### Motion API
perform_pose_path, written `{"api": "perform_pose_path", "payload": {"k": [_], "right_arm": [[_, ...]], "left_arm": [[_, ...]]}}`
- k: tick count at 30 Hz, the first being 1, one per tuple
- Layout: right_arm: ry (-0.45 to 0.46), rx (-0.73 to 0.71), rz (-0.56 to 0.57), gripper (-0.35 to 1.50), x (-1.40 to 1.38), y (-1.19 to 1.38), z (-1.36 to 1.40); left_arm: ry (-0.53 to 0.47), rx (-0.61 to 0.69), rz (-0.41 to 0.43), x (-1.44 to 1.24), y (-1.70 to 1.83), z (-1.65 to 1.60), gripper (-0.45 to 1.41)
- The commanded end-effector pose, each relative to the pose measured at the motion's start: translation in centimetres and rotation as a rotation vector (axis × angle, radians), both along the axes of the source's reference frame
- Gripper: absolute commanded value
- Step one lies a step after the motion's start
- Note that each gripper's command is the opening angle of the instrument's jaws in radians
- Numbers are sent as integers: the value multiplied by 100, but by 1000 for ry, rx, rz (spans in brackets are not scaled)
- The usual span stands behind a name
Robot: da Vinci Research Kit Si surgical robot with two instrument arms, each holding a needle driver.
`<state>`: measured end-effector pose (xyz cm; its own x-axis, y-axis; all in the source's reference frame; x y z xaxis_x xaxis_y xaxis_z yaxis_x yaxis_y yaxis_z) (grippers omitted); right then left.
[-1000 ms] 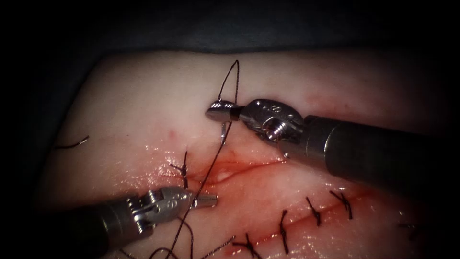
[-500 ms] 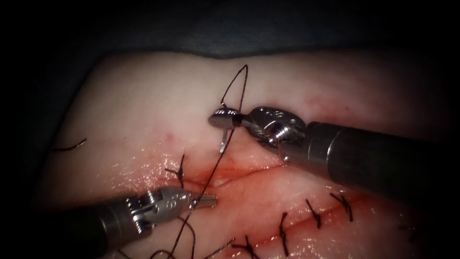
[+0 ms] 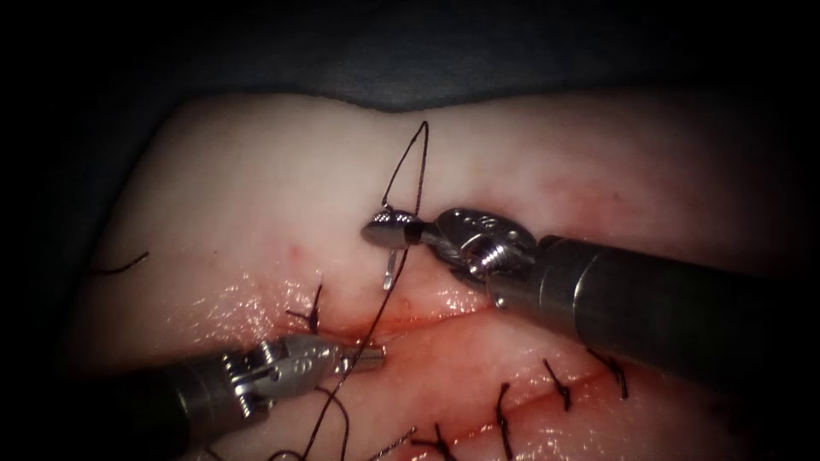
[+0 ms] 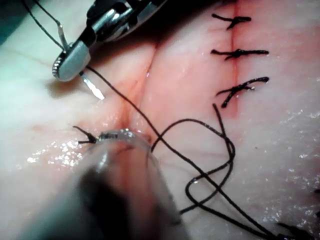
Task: Wound Closure
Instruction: Throw the needle through the skin above the cut with the right gripper.
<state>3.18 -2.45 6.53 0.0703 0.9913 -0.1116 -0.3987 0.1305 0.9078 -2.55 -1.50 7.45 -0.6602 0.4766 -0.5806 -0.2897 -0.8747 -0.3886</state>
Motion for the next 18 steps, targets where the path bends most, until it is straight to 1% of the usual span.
{"api": "perform_pose_path", "payload": {"k": [1,3,11,17,18], "right_arm": [[1,-2,-3,-35,12,5,3],[2,4,-5,-35,13,4,3],[8,23,-37,-35,22,-12,2],[14,35,-50,-35,22,-26,3],[19,29,-61,-35,23,-33,3]], "left_arm": [[0,-4,0,-5,4,4,-40],[2,-5,-1,-4,4,4,-40],[8,-8,-2,-1,4,4,-40],[9,-9,-2,2,4,5,-42],[8,-14,3,2,4,5,-42]]}}
